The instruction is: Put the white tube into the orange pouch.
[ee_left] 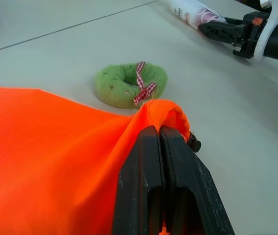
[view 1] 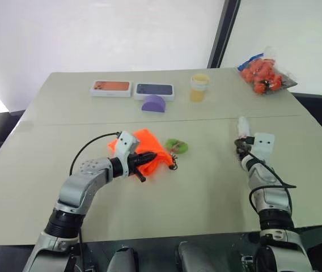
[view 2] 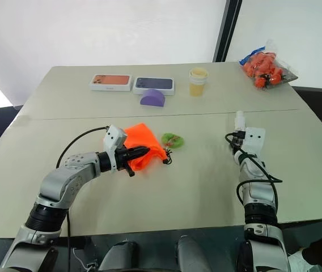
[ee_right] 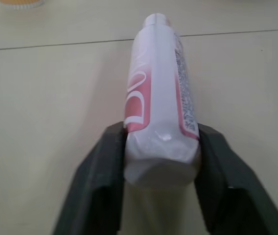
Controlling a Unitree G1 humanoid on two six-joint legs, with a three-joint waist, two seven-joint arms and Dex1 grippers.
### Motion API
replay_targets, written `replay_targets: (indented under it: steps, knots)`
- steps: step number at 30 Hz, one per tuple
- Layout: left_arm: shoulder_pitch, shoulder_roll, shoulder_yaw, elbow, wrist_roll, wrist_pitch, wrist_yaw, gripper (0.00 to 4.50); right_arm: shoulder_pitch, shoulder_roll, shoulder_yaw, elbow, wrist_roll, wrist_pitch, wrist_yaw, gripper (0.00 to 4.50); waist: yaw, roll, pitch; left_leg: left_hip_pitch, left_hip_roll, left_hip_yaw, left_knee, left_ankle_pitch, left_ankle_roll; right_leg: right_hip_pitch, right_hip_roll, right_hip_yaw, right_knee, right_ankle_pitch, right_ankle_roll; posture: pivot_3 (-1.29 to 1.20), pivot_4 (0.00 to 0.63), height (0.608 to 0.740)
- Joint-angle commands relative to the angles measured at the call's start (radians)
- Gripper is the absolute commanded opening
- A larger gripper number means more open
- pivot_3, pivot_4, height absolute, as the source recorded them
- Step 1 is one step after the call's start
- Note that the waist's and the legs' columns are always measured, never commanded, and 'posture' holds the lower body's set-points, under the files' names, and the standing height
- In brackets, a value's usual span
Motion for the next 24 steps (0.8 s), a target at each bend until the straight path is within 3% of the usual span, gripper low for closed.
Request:
replay_targets:
  steps: [1,6,10,15,24]
  knots:
    - [0.002,-0.003,0.01,-0.034,-0.004,-0.021,0.005,0.0,0.006,-0.021,-0.006,-0.061,-0.004,-0.02,0.006,1.33,0.0,0.0,0.0,0.0,0.0,0.0,0.0,0.0,0.0,0.0,0.0,0.0,0.0,0.0,0.0,0.0,0.15,0.723]
    - [0.006,-0.005,0.01,-0.038,-0.006,-0.019,0.008,0.0,0.077,-0.051,0.015,-0.196,0.013,-0.051,0.098,1.33,0.002,0.001,0.0,0.0,0.0,0.0,0.0,0.0,0.0,0.0,0.0,0.0,0.0,0.0,0.0,0.0,0.15,0.723]
    - [0.001,0.0,0.011,-0.035,-0.01,-0.016,0.0,0.0,0.259,-0.135,0.061,-0.488,0.166,-0.014,0.4,1.33,0.001,0.002,0.001,-0.001,0.0,0.0,-0.001,0.0,0.0,0.0,0.0,0.0,-0.001,-0.001,0.004,0.0,0.15,0.723]
    - [-0.01,0.01,0.006,-0.031,-0.014,-0.011,-0.019,0.0,0.469,-0.24,0.076,-0.724,0.331,0.115,0.606,1.33,0.002,0.001,0.001,0.0,0.0,-0.002,-0.002,0.0,0.0,0.001,0.0,-0.001,-0.001,-0.002,0.002,0.0,0.15,0.723]
    - [-0.035,0.023,0.001,-0.011,-0.006,-0.008,-0.047,0.0,0.597,-0.289,0.151,-0.945,0.462,0.266,0.699,1.33,0.003,-0.001,0.002,0.0,0.0,-0.001,0.001,0.0,0.0,0.0,0.0,0.0,-0.002,-0.002,0.002,0.0,0.15,0.723]
